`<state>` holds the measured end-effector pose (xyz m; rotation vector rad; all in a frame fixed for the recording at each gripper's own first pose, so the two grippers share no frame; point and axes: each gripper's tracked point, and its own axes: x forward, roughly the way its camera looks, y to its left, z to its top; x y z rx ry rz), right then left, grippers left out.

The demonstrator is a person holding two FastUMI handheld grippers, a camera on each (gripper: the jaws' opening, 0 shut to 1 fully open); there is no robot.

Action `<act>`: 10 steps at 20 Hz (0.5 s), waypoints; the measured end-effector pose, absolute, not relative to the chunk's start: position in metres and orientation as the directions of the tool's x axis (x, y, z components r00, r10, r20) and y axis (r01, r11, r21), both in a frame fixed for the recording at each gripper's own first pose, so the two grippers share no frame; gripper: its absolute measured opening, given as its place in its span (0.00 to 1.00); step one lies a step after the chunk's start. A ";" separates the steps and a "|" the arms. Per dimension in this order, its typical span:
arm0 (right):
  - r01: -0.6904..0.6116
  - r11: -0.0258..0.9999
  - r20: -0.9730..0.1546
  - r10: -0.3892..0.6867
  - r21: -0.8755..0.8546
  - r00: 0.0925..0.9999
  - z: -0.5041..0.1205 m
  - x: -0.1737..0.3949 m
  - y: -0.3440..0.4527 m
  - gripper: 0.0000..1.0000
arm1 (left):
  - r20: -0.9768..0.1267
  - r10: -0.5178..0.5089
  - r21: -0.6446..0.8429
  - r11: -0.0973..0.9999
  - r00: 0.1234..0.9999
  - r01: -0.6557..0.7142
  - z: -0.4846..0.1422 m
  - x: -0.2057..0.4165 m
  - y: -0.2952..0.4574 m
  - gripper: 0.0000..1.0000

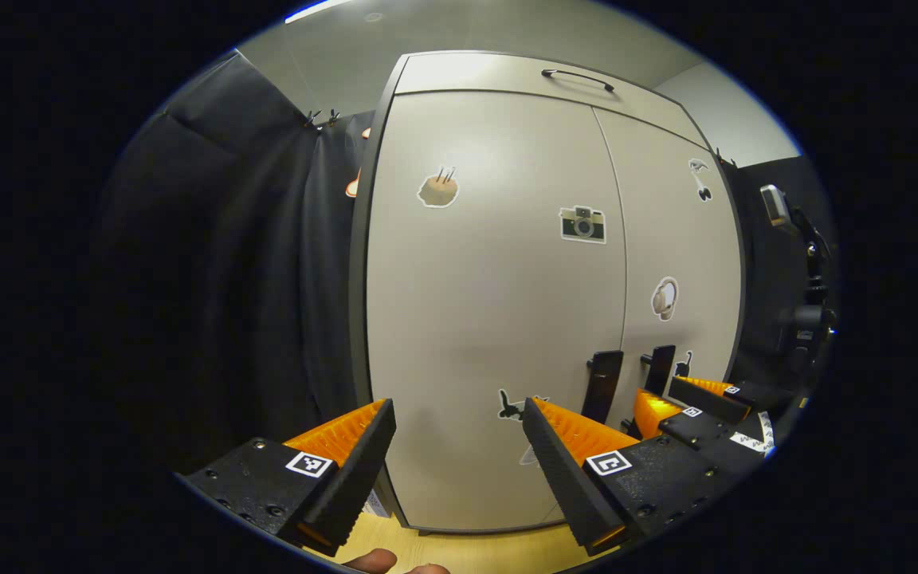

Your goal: Open the right door of the double-door shoe cabinet with the right hand, and open the left door with the left hand.

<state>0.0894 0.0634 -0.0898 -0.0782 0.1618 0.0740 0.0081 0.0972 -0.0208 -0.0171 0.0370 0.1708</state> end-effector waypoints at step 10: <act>-0.053 0.998 -0.185 0.043 -0.047 0.982 -0.099 0.098 0.068 0.28 | -0.061 0.184 -0.017 0.983 0.981 -0.185 -0.030 0.011 0.119 1.00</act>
